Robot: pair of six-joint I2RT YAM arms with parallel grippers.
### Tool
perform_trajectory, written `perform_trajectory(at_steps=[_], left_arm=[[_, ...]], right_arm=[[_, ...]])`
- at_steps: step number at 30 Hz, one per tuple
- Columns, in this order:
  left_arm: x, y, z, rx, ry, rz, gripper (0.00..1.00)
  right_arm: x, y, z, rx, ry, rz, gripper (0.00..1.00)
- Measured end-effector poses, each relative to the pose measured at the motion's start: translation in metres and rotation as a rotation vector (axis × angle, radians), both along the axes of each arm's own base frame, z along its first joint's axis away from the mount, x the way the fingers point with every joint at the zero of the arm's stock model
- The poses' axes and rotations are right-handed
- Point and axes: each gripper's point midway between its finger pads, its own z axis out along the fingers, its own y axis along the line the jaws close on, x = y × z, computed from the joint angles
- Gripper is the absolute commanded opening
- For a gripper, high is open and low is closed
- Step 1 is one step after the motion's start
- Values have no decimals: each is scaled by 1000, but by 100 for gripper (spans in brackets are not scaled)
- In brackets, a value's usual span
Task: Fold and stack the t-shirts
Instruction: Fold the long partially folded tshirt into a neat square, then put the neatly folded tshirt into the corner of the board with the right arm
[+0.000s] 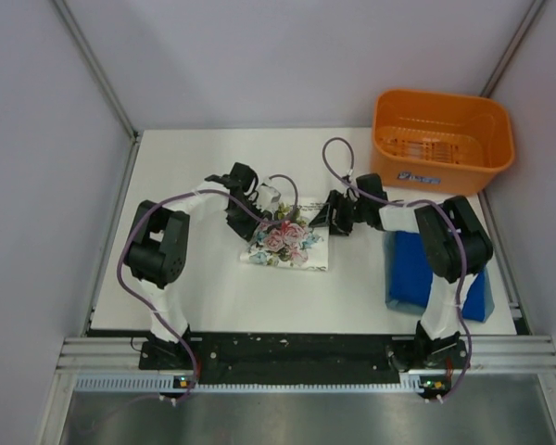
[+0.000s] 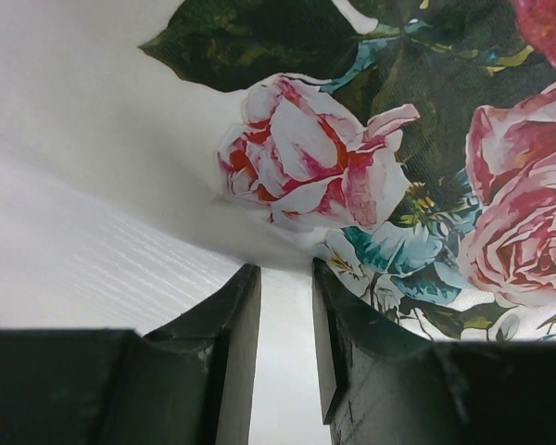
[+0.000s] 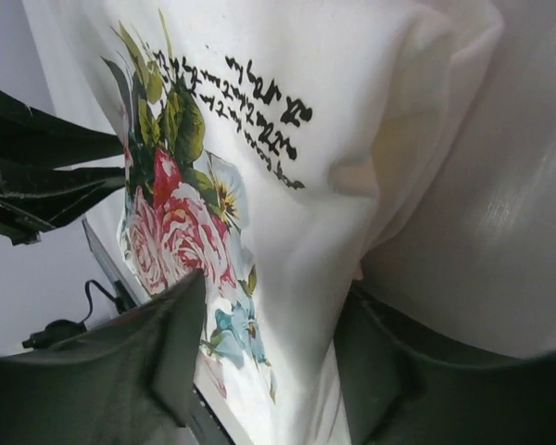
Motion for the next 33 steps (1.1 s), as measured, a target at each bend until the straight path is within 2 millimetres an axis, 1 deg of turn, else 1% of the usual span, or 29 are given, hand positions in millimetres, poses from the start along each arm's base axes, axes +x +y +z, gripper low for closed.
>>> perform_trajectory(at_steps=[2,3,4,7,9,10,11,12,14,16,19,20,23,24,29,32,33], left_arm=[[0,0,0,0,0,0,33],[0,0,0,0,0,0,33],[0,0,0,-1,1,0,33],[0,0,0,-4,2,1,36],[1,1,1,-9,0,1,43],[1,1,3,-15,-3,0,48],[-1,2,6,-23,-8,-4,57],[-3,3,10,-31,-16,-12,59],[-11,6,24,-52,-42,-28,60],[-18,7,44,-80,-83,-43,60],[-22,9,77,-124,-165,-56,60],[-21,11,89,-139,-198,-56,61],[-18,16,104,-160,-240,-43,60],[-18,18,105,-161,-242,-38,60],[-21,22,102,-155,-220,-32,61],[-23,22,101,-155,-214,-37,61],[-23,22,101,-155,-215,-39,61]], right_arm=[[1,2,-5,8,13,-7,24],[2,2,-8,10,21,-11,11],[1,2,-11,10,34,-16,0],[1,2,-14,10,47,-20,0],[0,1,-15,-2,42,-17,0],[-1,-1,-16,-12,41,-13,0],[-2,-2,-16,-26,38,-8,0],[-4,-5,-14,-48,36,2,0],[-6,-10,-10,-89,21,28,0],[-8,-15,-1,-138,2,76,0],[-8,-24,15,-219,-40,145,0],[-11,-30,21,-258,-55,167,0],[-26,-46,36,-335,-72,205,0],[-36,-54,41,-367,-68,220,0],[-68,-89,62,-513,-51,240,0],[-81,-109,78,-602,-46,245,0],[-85,-117,87,-642,-51,246,0]])
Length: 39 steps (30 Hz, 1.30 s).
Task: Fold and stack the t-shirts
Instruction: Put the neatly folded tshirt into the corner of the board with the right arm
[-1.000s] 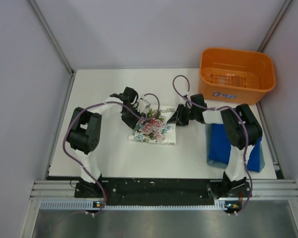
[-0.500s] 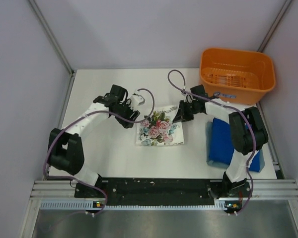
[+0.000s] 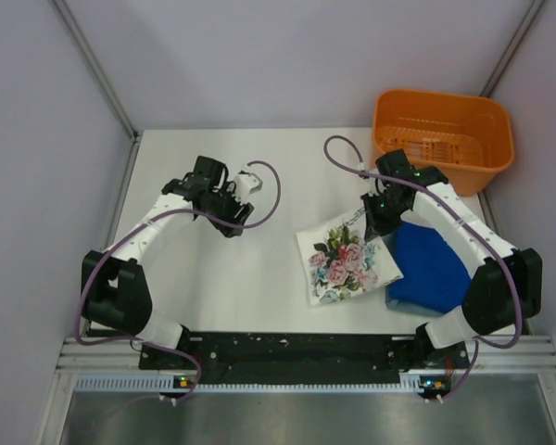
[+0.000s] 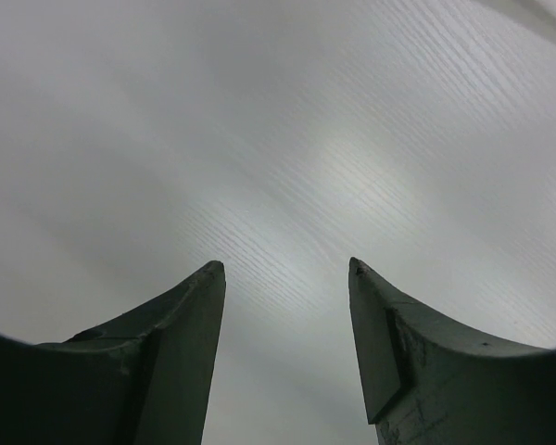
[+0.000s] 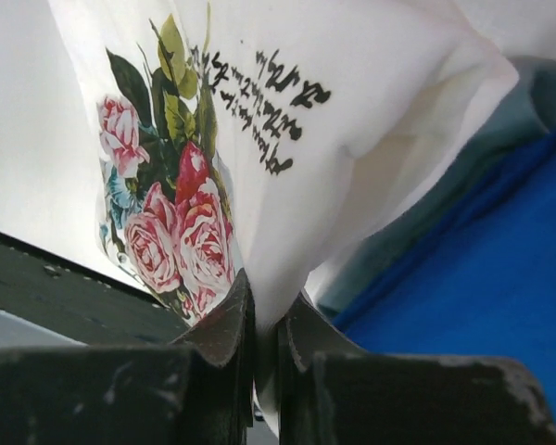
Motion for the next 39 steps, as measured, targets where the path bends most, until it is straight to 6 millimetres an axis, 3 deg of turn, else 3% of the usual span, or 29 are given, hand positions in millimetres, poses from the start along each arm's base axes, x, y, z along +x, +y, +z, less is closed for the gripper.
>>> perform_trajectory(at_steps=[5,10,17,21,26,34,36,39], left_arm=[[0,0,0,5,-6,-12,60],[1,1,0,9,-10,-20,61],[1,1,0,15,-17,-30,61],[2,2,0,20,-22,-35,60],[2,2,0,22,-23,-37,60],[2,3,0,24,-24,-36,61],[2,3,0,24,-24,-36,61],[2,2,0,23,-23,-36,60]], right_arm=[[-12,-34,28,-159,-19,-2,0],[-22,-60,39,-289,0,-4,0],[-6,-82,73,-405,-119,19,0],[-2,-97,81,-485,-161,24,0],[-3,-107,90,-533,-192,18,0],[-17,-119,120,-535,-314,29,0],[-27,-125,116,-548,-323,47,0],[-47,-137,91,-600,-255,106,0]])
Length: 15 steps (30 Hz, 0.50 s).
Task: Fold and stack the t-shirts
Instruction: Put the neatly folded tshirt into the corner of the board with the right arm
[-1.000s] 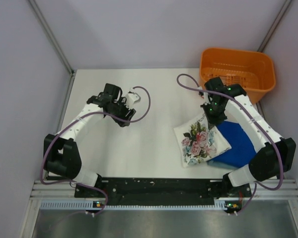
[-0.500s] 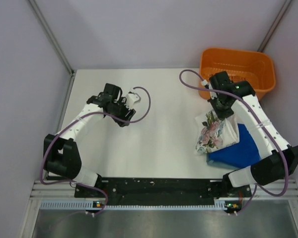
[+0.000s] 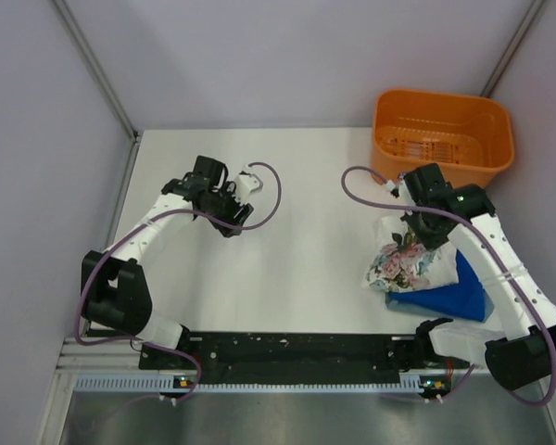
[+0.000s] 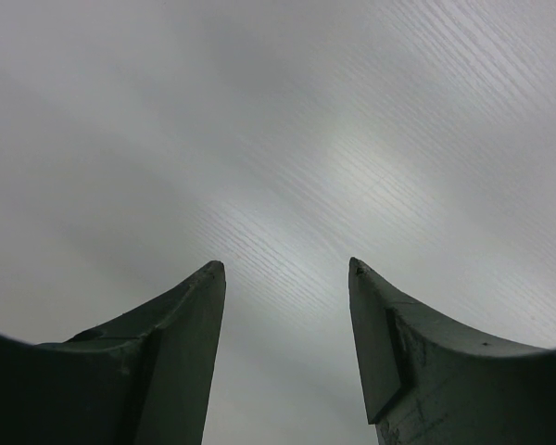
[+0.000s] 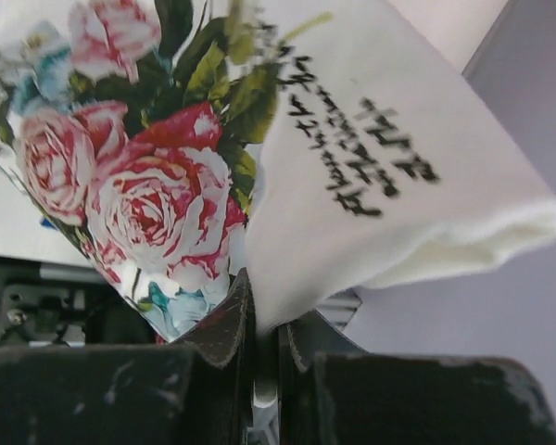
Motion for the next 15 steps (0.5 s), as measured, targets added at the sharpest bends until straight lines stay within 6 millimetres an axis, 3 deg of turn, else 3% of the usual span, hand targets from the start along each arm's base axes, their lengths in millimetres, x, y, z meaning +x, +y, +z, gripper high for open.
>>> perform_trajectory(at_steps=[4,9,10,11,13,14,15], left_arm=[[-1,-1,0,-7,3,-4,60],[-3,-4,0,-23,13,-14,61],[-4,-4,0,-24,15,-15,61],[-4,-5,0,-25,17,-16,61],[-5,-5,0,-27,21,-18,61],[-5,-5,0,-28,22,-18,61],[-6,-6,0,-30,23,-19,61]], right_arm=[[-17,-19,-28,-76,121,17,0],[-11,-46,-44,-142,111,-9,0],[-9,-49,-49,-152,102,-3,6],[-7,-51,-56,-161,93,4,17],[-3,-56,-70,-185,75,12,53],[-1,-60,-77,-202,67,13,66],[0,-62,-82,-212,57,5,71]])
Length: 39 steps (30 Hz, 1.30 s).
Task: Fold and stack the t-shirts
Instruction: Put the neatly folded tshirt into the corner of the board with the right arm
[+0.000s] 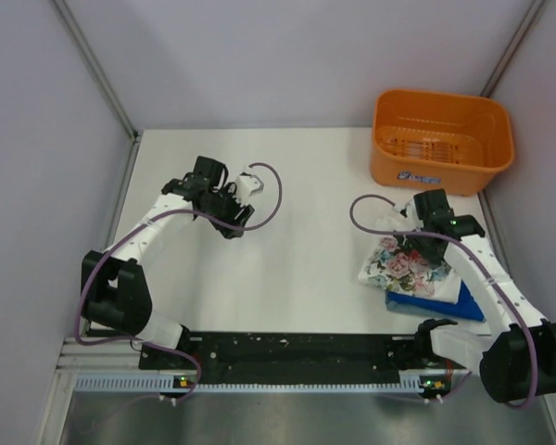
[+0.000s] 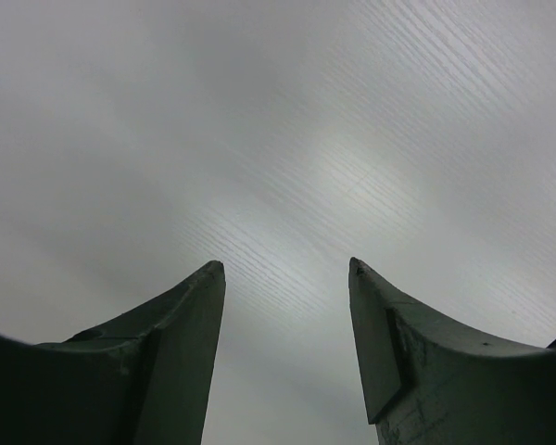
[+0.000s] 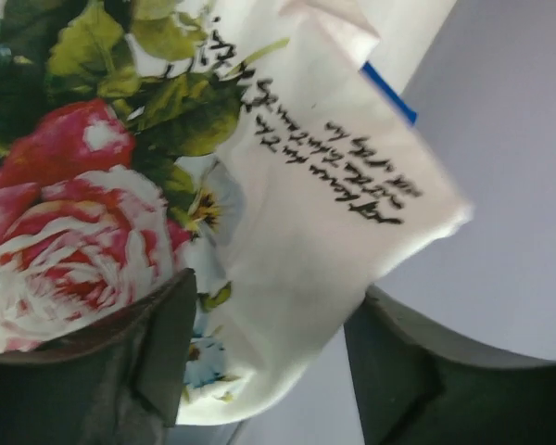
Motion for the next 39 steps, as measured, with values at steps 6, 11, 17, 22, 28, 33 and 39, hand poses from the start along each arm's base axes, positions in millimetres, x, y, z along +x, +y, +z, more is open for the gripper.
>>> perform_trajectory(at_steps=[6,11,17,22,28,33,39], left_arm=[[-4,-8,4,-40,21,-17,59],[4,-57,27,-151,43,-74,58],[-20,-178,46,-276,88,-312,62],[-98,-257,42,-299,32,-678,75],[-142,-296,17,-279,-107,-930,77],[-121,-314,-31,-193,-162,-923,76],[-116,-319,-61,-139,-160,-914,72]], right_arm=[[19,-39,5,21,-208,-240,76],[46,-51,48,225,-503,-432,86],[49,-72,61,489,-669,-704,80],[52,-84,30,663,-624,-907,73],[66,-67,-12,808,-470,-980,66],[60,-62,-41,818,-384,-1044,14],[63,-62,-42,827,-387,-1036,0]])
